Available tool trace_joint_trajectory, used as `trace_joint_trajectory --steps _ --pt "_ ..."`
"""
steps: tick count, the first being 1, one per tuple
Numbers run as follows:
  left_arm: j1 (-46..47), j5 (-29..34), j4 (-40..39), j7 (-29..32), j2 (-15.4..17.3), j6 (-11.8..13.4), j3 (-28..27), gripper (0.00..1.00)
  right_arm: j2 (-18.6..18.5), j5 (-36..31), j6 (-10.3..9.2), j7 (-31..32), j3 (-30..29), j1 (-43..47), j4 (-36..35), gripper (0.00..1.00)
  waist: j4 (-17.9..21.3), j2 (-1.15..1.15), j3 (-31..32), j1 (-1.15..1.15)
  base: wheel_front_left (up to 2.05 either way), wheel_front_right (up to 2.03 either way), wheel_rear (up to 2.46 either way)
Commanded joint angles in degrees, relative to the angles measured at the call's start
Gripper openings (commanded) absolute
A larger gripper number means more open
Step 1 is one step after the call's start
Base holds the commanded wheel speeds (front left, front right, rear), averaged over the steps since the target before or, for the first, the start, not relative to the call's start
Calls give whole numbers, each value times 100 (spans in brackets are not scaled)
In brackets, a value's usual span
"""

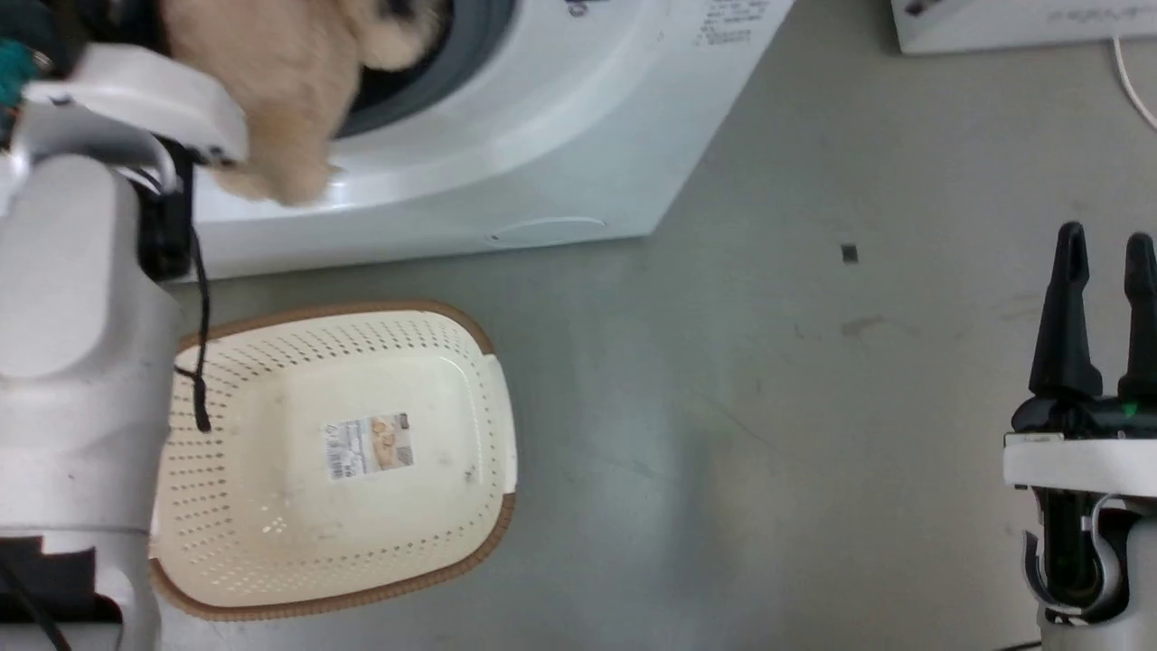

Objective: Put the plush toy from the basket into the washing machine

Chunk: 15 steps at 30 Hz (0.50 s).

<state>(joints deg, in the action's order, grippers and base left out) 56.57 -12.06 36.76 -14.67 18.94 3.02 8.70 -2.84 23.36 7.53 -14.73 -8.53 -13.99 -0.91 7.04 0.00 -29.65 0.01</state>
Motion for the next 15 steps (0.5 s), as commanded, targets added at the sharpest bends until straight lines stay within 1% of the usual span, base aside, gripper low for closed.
trace_joint_trajectory --steps 1,8,11,15 --pt "152 72 -57 -32 37 63 -77 0 -4 59 -4 -27 25 -149 -42 100 298 0 -355 -1 0 0 0" --pt "887 134 5 -32 289 124 -392 0 -4 231 -4 -27 132 -355 -92 100 593 0 -803 -1 0 0 0" --pt "1121 155 89 -32 339 145 -470 0 -4 273 -4 -27 181 -396 -94 100 668 0 -915 -1 0 0 0" --pt "1423 183 192 -32 501 163 -592 0 -4 327 -4 -27 275 -425 -105 100 791 0 -1044 -1 0 0 0"
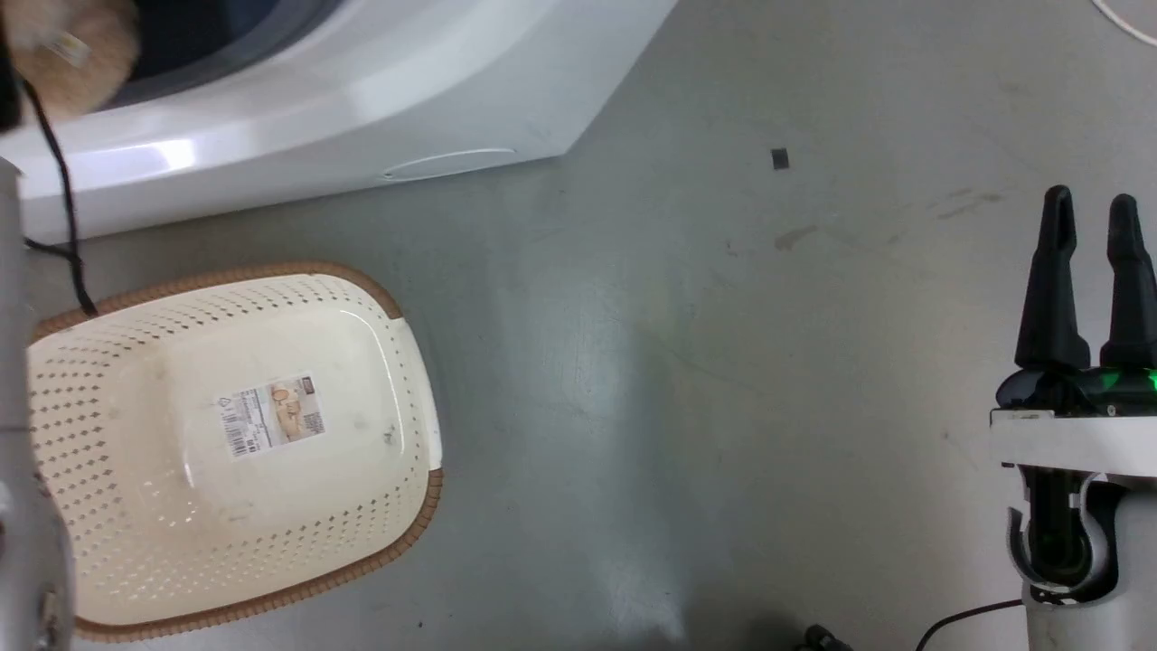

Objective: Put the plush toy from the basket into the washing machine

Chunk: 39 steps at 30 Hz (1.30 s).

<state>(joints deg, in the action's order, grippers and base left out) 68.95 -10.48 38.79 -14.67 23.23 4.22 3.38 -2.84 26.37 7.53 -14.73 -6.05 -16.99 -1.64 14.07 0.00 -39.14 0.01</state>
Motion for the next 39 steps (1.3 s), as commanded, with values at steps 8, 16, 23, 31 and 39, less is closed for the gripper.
trace_joint_trajectory --steps 8,16,23,31,39 --pt "901 130 132 -33 262 38 -160 0 -4 79 -4 -27 133 -216 -63 100 244 0 -347 -1 0 0 0" --pt "1202 229 356 -33 258 82 -160 41 -4 107 -4 -27 208 -256 -68 100 270 0 -428 -1 0 0 0" --pt "942 275 637 -33 152 1 -108 100 -4 62 -4 -27 227 -235 -30 100 175 0 -236 -1 0 0 0" --pt "427 232 709 -33 48 -88 -165 100 -4 -33 -4 -27 252 -165 31 100 59 0 127 -1 0 0 0" --pt "-483 227 520 -33 -202 -110 -234 100 -4 -174 -4 -27 295 28 111 100 -101 0 634 -1 0 0 0"
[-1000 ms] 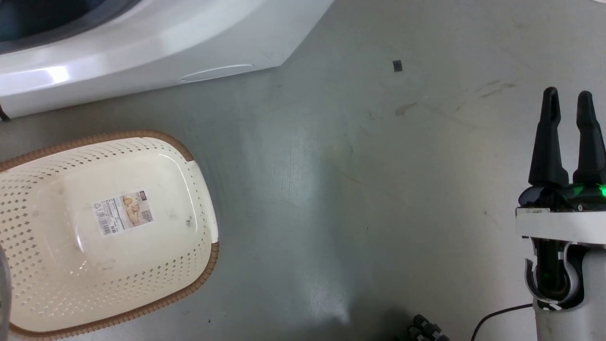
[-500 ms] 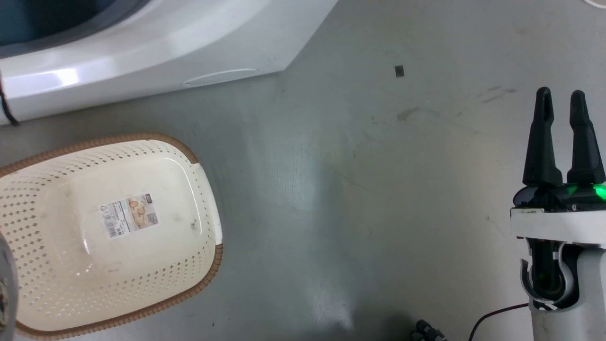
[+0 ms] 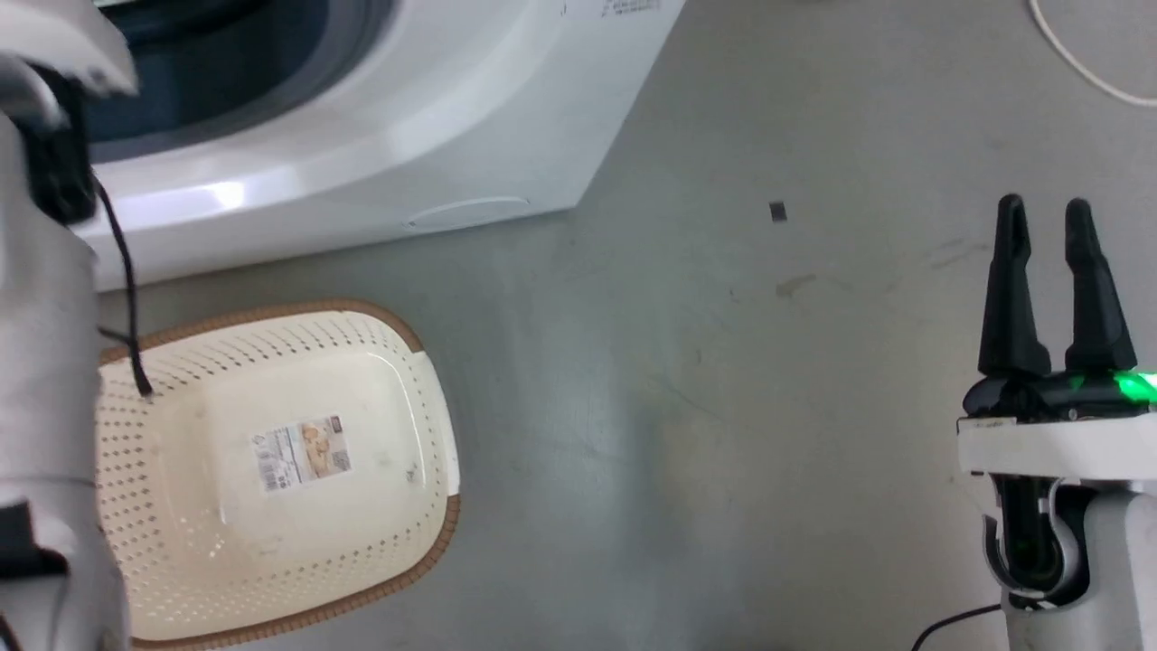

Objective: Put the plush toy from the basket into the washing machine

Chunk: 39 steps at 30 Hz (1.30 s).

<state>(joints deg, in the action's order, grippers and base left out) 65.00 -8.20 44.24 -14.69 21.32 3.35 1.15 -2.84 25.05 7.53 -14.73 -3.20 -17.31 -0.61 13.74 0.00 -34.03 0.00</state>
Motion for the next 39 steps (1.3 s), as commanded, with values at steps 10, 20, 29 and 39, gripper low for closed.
trace_joint_trajectory --steps 10,20,29,39 --pt "-1436 -29 -780 -30 -370 -107 -336 100 -4 -266 -4 -27 27 347 45 100 -324 0 815 0 0 0 0" --pt "-2875 261 -1451 -30 -813 -211 -341 100 -4 -460 -4 -27 91 750 116 100 -568 0 1554 0 0 0 0" --pt "-4141 403 -2174 -30 -1193 -253 -399 100 -4 -917 -4 -27 168 1158 46 100 -805 0 2269 0 0 0 0" --pt "-5202 492 -2795 -30 -1506 -275 -498 100 -4 -1429 -4 -27 88 1546 -26 100 -1103 0 2778 0 0 0 0"
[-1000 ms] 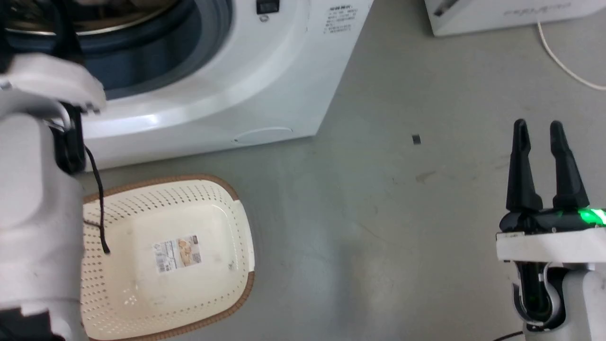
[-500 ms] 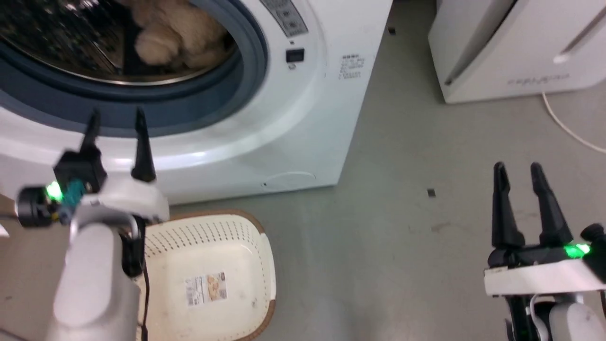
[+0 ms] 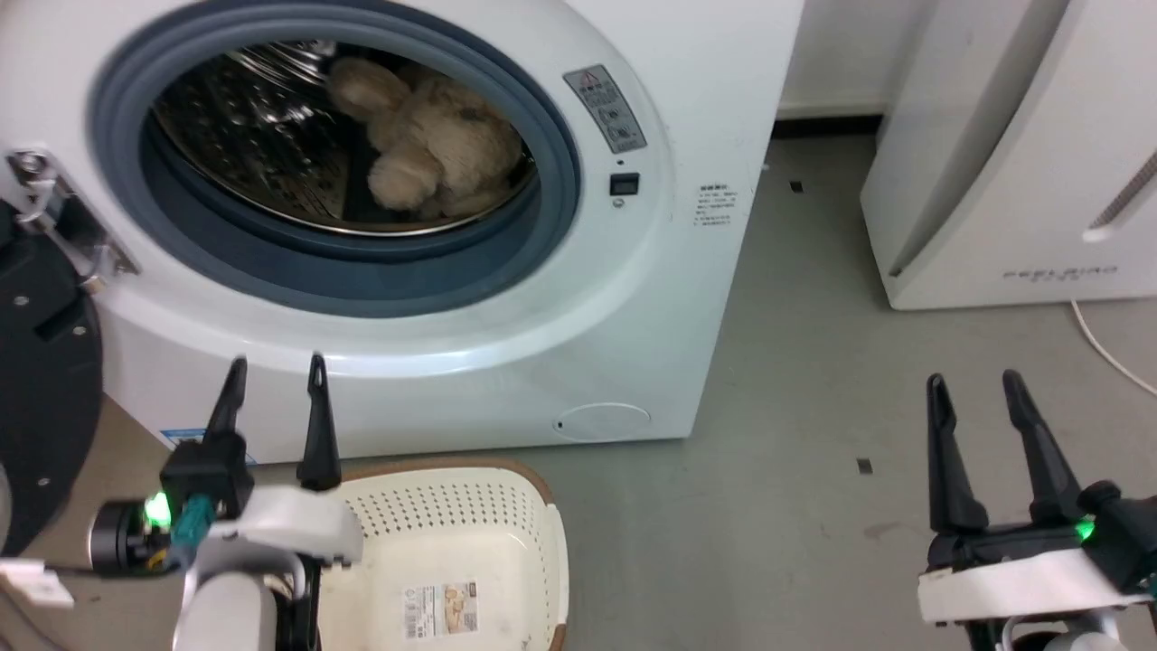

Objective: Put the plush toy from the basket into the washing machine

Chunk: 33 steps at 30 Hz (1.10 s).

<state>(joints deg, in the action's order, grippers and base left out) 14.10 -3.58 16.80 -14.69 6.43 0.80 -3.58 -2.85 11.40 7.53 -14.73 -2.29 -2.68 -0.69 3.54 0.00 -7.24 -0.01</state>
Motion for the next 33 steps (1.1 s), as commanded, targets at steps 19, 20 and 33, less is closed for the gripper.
trace_joint_trajectory --steps 19,20,33 --pt "-1469 -43 -785 -30 -324 -57 -122 100 -3 -414 -4 -27 -130 592 -118 100 -382 0 564 1 0 0 0" --pt "-1483 -32 -782 -30 -331 -56 -116 100 -3 -416 -4 -27 -131 606 -106 100 -395 0 575 1 0 0 0" --pt "-1420 9 -800 94 -337 -48 -78 0 0 -426 0 95 -93 492 -86 0 -396 0 589 1 0 0 0"
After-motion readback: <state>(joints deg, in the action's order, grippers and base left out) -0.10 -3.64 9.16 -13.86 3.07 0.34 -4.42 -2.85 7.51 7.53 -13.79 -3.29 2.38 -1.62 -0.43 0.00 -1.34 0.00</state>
